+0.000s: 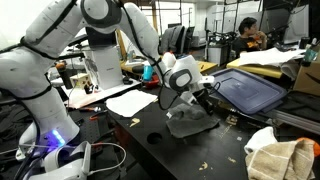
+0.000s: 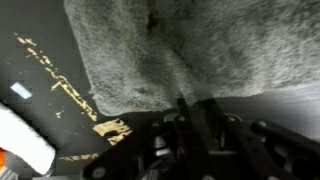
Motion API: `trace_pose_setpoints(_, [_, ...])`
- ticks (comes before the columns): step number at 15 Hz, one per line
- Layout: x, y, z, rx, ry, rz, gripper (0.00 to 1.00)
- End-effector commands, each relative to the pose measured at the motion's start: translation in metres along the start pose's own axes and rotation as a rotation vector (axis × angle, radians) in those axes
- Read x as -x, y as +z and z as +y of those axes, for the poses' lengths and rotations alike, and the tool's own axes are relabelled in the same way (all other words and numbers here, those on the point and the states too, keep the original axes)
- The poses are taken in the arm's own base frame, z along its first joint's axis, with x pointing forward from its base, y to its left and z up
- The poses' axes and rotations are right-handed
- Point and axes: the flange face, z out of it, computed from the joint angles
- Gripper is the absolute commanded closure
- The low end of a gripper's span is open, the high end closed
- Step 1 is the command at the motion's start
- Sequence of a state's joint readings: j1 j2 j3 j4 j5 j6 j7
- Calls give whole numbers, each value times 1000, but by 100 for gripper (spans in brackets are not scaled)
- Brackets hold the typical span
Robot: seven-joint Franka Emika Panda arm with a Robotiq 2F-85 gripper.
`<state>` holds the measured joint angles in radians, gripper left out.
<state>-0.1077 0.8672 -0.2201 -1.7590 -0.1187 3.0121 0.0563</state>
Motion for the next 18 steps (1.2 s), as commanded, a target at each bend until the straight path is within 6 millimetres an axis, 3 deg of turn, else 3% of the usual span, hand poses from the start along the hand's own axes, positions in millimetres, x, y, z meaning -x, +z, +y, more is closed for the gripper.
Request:
trace_pose_setpoints(1, [12,-40,-10,-152,-79,-85,44])
trace_pose_setpoints(7, [14,-63,-14,-414,-156,-321,1])
trace_pose_setpoints(13, [30,-51,-13,-547,-262,-622,0])
trace_pose_setpoints(18, [26,-42,2,-472,-266,-650,0])
